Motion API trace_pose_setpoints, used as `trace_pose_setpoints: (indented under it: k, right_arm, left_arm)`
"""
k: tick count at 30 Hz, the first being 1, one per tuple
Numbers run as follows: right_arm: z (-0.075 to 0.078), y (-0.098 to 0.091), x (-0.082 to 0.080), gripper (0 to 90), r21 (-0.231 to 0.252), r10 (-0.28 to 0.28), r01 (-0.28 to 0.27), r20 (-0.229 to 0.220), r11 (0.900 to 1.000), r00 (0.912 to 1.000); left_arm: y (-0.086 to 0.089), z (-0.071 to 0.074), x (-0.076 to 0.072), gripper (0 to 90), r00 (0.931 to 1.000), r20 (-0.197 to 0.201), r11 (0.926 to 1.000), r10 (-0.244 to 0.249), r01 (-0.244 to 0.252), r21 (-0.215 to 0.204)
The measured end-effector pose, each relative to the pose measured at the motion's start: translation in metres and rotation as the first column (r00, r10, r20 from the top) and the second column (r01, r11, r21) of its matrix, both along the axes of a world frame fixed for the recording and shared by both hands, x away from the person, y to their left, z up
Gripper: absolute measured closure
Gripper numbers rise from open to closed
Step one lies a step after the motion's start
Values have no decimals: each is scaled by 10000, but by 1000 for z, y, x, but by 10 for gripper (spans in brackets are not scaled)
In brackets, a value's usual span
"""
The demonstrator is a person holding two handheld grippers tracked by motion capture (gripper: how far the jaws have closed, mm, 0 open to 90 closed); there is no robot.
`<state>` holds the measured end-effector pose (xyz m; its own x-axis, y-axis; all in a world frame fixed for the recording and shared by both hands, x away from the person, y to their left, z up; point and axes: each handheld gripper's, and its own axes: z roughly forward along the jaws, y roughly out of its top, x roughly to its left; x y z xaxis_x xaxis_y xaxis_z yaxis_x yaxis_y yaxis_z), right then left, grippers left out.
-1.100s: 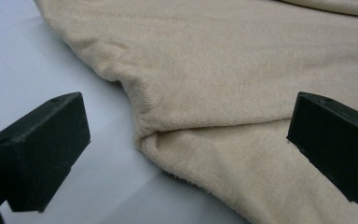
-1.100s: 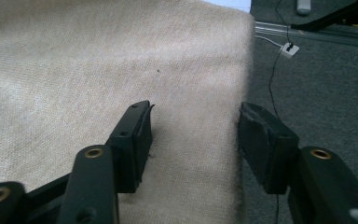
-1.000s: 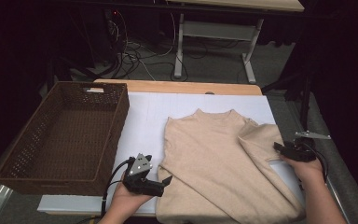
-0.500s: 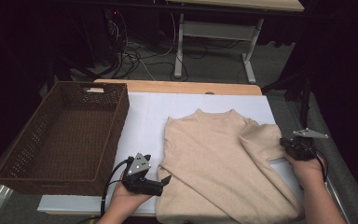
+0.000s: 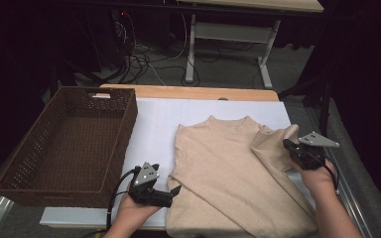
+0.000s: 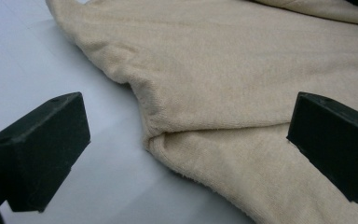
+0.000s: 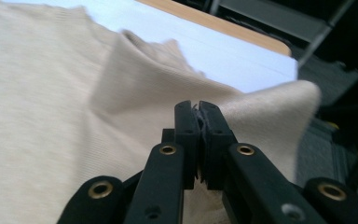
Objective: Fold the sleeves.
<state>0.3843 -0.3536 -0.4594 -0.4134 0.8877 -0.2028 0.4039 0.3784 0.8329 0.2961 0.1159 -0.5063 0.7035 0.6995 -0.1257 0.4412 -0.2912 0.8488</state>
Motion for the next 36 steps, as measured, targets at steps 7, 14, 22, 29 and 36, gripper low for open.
trace_pose_setpoints:
  k: [7,14,22,29,36]
  right_arm:
    - [-6,35,-9,883,-367,1216,-1218,-80,9919,9925]
    - [-29,66,-22,878,-455,2633,-2668,-700,9627,9622]
    - [-4,28,-24,644,633,1820,-1807,-158,9815,9832]
    - [0,-25,-20,587,960,31,-3,-283,9954,9996]
    - [-34,-78,-6,504,1423,-1568,1790,-1540,9735,9755]
  left_arm:
    - [0,0,0,0,10000,-1,10000,-4,4,-8]
    - [0,0,0,0,10000,-8,10000,-6,6,-11]
    - [0,0,-1,0,10000,-19,10000,-10,10,-47]
    - [1,0,-1,0,10000,2,10000,-9,9,-39]
    - [-3,-1,0,0,10000,-43,10000,-36,36,30]
